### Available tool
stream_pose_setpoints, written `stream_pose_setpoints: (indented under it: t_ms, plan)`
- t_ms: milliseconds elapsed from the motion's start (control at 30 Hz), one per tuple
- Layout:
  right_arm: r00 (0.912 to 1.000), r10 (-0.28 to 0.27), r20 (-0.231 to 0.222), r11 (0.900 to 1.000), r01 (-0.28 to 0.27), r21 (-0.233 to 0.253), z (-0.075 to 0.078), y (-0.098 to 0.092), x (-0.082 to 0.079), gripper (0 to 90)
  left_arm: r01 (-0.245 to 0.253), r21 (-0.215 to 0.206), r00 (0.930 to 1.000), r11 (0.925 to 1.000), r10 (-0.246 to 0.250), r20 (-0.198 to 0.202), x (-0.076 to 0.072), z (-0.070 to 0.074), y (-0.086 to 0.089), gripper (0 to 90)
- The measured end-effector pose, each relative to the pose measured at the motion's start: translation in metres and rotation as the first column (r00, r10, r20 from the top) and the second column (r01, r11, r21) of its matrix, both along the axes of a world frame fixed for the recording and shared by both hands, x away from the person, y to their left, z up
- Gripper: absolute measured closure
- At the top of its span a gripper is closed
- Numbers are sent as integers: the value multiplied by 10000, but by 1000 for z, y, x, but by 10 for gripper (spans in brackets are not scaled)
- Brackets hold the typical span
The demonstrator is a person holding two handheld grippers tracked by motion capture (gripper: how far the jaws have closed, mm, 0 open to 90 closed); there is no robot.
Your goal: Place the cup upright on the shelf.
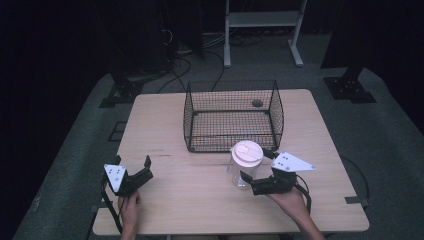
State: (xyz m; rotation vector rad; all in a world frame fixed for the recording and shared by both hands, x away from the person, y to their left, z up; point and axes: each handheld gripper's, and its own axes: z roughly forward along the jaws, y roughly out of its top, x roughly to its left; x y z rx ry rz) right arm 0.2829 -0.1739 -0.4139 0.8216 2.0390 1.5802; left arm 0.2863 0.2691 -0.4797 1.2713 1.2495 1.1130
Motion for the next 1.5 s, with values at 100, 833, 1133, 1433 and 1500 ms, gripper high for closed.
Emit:
stream_pose_setpoints:
  t_ms: [100,833,1133,1433,1500]
  plan:
    - [10000,-28,10,10000,28,-55,0,3,3,0,6,-3,10000,10000,-6,4,0,0,0,0]
    - [9999,-102,101,9997,104,-234,1,15,13,0,15,-11,10000,10000,-15,13,0,0,0,0]
    - [9999,-72,103,9995,75,-294,2,13,13,40,18,-10,10000,10000,-18,19,0,0,0,0]
    - [9999,-67,-77,9979,62,-641,7,15,15,44,1,-12,10000,10000,-1,4,0,0,0,0]
    - [9999,-106,-83,9977,100,-669,7,15,16,44,9,-15,10000,10000,-9,7,0,0,0,0]
